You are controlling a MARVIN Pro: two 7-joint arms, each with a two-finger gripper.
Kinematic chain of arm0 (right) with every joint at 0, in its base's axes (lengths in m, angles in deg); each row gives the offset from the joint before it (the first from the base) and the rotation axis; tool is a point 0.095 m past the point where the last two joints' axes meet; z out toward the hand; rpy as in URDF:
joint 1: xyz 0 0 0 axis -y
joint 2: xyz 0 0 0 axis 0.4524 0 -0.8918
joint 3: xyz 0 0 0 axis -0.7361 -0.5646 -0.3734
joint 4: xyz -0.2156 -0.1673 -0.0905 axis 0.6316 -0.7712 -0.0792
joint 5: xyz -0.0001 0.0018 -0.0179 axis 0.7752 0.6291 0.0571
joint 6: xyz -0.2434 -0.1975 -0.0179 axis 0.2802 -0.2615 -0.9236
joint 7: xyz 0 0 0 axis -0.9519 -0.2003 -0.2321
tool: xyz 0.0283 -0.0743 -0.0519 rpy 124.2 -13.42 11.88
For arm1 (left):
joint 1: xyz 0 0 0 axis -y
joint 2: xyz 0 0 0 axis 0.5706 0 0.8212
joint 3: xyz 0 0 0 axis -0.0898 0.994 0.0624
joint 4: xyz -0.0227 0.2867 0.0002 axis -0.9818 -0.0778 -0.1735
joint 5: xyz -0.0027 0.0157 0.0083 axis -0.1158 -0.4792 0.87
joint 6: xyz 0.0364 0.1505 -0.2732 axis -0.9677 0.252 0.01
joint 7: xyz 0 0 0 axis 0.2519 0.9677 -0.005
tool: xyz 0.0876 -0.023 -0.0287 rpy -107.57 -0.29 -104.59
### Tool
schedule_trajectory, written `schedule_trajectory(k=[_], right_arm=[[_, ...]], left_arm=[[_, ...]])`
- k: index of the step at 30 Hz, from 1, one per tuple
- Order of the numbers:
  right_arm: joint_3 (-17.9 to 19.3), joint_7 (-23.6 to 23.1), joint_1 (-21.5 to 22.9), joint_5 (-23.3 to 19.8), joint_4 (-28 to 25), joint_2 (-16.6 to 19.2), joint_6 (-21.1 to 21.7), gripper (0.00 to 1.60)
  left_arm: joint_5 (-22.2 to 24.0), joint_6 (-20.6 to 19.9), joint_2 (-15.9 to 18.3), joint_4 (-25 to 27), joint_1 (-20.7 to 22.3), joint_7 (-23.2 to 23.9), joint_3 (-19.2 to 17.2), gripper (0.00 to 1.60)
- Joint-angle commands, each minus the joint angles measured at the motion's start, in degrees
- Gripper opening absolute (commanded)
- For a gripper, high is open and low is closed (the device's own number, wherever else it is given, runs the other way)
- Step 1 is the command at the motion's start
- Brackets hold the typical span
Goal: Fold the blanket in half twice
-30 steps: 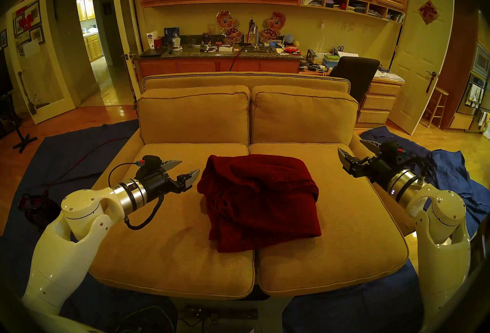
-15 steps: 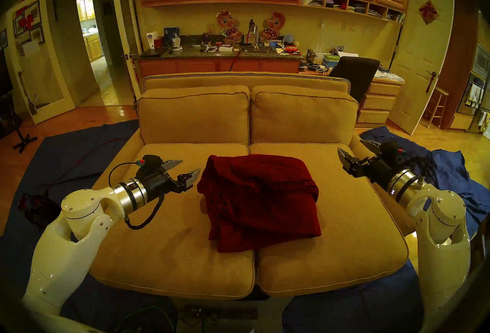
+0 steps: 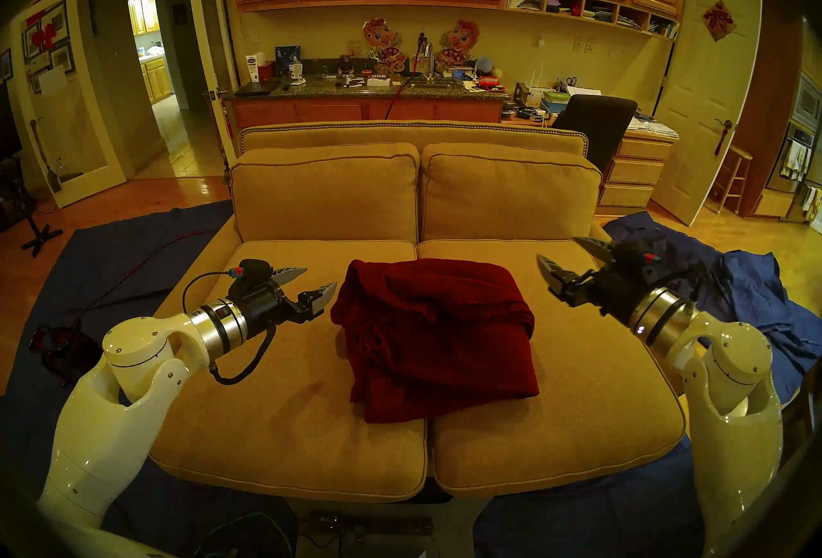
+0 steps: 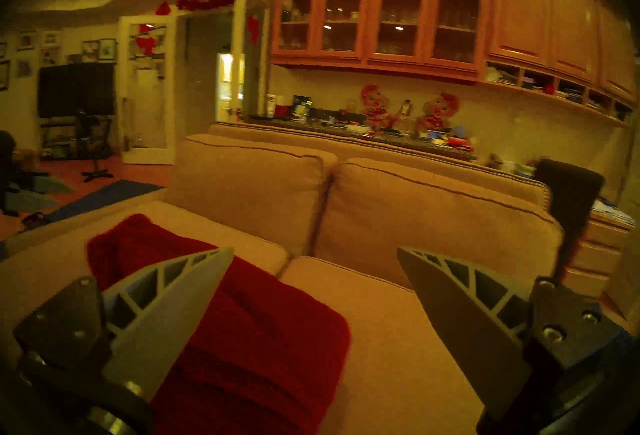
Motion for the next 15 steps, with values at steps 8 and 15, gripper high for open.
schedule_trajectory(k=[8,15], right_arm=[[-7.71,-2.27,-3.73,0.73,-11.13,-0.55,0.95,1.60],[-13.01,-1.96,-6.82,3.37,-13.03,-1.27,1.90,1.60]], left_arm=[[-0.17,0.26,0.05,0.63,0.48,0.09,-0.30,1.60],[-0.22,0.25,0.00,0.63,0.48,0.13,-0.33,1.60]])
